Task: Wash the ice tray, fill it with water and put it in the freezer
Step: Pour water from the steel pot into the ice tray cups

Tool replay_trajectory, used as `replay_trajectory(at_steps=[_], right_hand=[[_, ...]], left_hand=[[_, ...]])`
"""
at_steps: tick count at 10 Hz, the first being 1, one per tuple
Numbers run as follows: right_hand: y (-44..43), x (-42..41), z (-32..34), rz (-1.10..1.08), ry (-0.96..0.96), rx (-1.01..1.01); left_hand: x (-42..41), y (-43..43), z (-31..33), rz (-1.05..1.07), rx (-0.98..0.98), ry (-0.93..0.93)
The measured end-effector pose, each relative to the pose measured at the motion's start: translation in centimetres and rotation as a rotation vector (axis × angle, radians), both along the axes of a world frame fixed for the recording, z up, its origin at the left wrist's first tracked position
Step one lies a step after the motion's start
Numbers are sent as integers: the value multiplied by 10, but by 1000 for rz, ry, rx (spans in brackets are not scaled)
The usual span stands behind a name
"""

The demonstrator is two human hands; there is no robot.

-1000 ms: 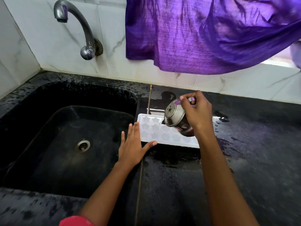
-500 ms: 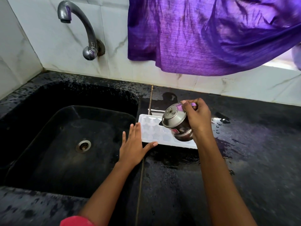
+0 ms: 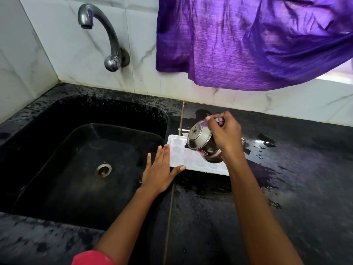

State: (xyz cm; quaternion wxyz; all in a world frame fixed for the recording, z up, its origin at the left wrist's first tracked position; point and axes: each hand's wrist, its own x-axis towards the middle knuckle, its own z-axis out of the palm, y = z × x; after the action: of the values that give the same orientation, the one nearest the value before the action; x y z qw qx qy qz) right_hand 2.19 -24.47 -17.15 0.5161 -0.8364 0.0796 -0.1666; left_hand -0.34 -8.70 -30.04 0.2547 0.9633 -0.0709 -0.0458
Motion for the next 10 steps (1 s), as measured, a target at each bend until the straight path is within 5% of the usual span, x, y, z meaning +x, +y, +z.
replay_trajectory(at_steps=[10], right_hand=[[11, 1, 15, 86, -31, -149]], left_hand=[[-3, -1, 1, 7, -22, -1]])
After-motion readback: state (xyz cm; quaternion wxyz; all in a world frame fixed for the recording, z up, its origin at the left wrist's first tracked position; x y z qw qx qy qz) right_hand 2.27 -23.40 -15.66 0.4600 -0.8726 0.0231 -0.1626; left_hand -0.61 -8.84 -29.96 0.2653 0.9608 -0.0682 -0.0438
